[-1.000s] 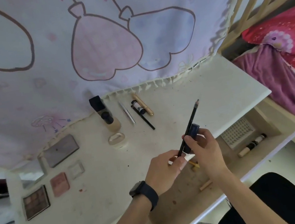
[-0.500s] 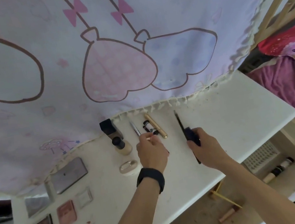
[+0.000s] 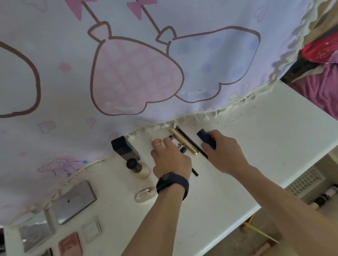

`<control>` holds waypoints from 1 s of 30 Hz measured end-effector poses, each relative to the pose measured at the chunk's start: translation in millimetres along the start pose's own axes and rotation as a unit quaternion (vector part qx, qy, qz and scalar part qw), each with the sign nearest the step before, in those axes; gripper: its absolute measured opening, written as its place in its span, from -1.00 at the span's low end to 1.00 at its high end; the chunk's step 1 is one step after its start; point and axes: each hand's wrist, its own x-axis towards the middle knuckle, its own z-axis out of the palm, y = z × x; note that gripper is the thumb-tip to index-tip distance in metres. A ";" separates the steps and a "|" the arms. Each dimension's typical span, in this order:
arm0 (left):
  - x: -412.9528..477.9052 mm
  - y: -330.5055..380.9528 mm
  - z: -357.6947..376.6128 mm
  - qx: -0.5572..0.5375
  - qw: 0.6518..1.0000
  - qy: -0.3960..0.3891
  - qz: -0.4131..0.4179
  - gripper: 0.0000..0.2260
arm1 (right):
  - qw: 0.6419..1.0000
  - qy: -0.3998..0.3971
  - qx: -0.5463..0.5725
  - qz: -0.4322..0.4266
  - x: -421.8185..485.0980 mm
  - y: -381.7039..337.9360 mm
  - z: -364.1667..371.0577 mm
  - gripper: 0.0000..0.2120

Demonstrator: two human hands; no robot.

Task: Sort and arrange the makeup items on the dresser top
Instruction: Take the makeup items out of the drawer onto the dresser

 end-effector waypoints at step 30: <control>-37.4 -11.2 21.3 0.139 0.984 -0.009 0.112 -0.38 | 0.994 -0.061 0.022 -0.092 -12.2 27.0 4.3 -0.43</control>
